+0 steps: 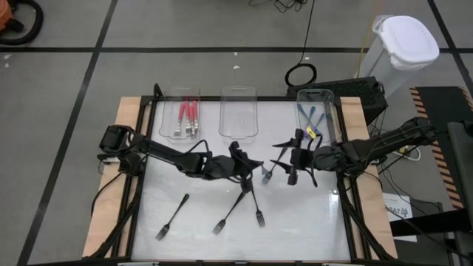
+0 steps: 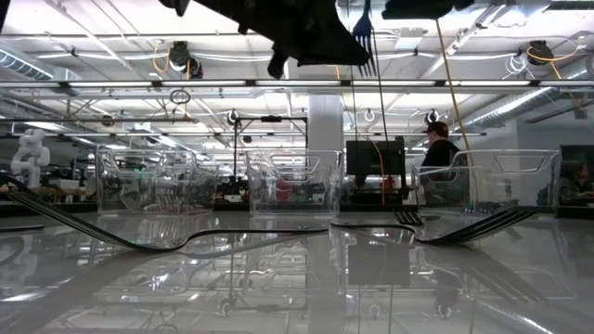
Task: Sort silverware by color (type)
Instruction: Put the blue fork into the right transparent bin
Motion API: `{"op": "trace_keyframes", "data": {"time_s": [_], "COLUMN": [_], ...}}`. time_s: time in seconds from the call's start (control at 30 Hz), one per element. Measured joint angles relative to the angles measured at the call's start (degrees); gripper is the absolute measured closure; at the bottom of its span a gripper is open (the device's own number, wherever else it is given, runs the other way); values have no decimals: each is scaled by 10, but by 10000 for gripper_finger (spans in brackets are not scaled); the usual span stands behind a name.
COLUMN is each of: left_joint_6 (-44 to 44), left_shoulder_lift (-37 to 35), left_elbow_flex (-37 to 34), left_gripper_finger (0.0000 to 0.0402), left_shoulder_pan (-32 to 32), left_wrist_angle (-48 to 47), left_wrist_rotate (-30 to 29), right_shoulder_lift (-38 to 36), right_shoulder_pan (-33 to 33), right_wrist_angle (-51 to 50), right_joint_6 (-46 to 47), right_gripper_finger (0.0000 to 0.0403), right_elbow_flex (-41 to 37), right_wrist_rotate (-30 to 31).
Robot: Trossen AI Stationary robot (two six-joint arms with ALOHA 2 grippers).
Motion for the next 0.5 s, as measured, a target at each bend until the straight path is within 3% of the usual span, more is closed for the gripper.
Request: {"op": "trace_keyframes", "data": {"time_s": [0.17, 0.5], "left_joint_6": [-35, -75], "left_shoulder_lift": [0, 4], "left_elbow_flex": [0, 0], "left_gripper_finger": [400, 400], "left_shoulder_pan": [15, 13], "left_wrist_angle": [-28, -94], "left_wrist_rotate": [88, 89], "right_shoulder_lift": [-2, -17], "right_shoulder_pan": [0, 0], "right_wrist_angle": [-32, -27], "right_joint_6": [24, 21], "right_gripper_finger": [177, 195], "right_elbow_flex": [0, 0], "right_wrist_rotate": [-20, -30]}}
